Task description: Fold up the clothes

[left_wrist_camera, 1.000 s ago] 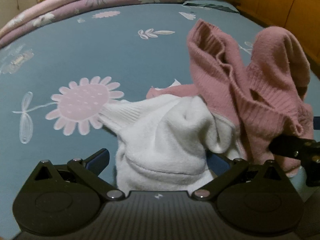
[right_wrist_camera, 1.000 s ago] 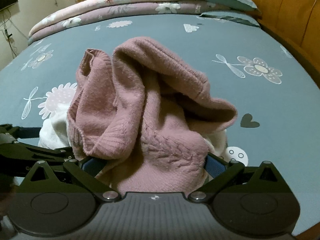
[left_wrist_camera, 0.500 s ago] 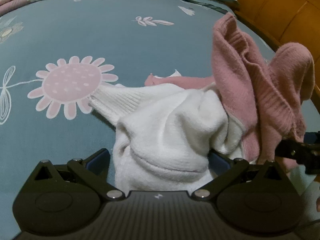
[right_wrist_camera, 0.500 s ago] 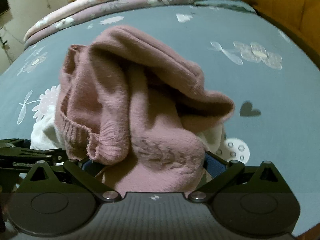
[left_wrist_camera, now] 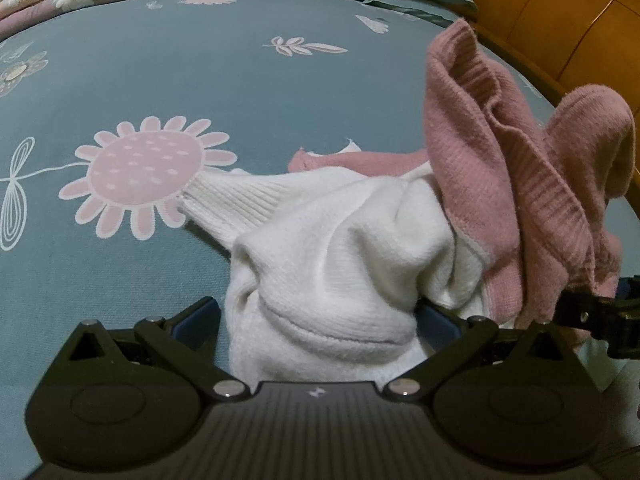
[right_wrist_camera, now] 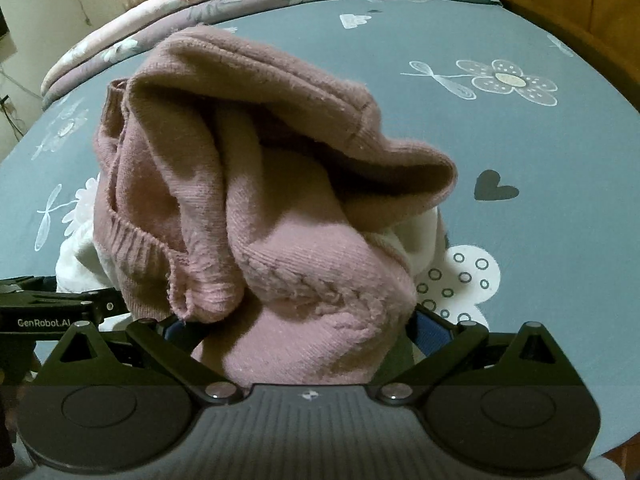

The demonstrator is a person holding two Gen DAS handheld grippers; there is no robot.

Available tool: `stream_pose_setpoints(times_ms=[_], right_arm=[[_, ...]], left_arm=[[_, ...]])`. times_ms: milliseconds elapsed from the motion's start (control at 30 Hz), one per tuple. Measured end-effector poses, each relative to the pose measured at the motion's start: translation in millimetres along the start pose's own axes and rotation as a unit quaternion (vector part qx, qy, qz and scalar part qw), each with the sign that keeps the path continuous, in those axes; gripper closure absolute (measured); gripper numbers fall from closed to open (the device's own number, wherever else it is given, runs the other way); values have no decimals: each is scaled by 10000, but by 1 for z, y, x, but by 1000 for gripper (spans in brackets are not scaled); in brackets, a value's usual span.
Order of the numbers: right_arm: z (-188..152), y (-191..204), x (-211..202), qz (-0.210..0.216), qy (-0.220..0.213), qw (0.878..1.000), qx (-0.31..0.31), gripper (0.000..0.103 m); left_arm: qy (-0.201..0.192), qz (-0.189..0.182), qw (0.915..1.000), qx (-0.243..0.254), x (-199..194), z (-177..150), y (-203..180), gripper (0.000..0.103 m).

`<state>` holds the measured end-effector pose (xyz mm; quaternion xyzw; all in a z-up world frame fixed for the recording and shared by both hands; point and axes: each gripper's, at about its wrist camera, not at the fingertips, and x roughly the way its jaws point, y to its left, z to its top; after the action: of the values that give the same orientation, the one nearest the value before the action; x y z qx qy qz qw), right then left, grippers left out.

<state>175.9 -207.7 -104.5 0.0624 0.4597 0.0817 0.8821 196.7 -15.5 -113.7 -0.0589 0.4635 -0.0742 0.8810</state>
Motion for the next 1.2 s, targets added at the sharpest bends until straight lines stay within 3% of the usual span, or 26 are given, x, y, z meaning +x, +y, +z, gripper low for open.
stream_pose_setpoints(times_ms=[133, 400, 700, 900, 1200], right_arm=[[3, 7, -2, -73, -24, 9999, -128, 0], [25, 9, -6, -200, -313, 9987, -354, 0], [58, 12, 1, -165, -663, 9966, -463, 0], [72, 15, -3, -160, -818, 9952, -510, 0], [69, 30, -40, -159, -1184, 9906, -665, 0]], left_arm=[[-3, 76, 9999, 75, -1, 5, -2, 0], [-333, 413, 9960, 718, -7, 27, -20, 0], [-625, 493, 9936, 796, -8, 52, -19, 0], [-821, 465, 9924, 789, -19, 59, -20, 1], [-1110, 137, 9905, 796, -54, 53, -25, 1]])
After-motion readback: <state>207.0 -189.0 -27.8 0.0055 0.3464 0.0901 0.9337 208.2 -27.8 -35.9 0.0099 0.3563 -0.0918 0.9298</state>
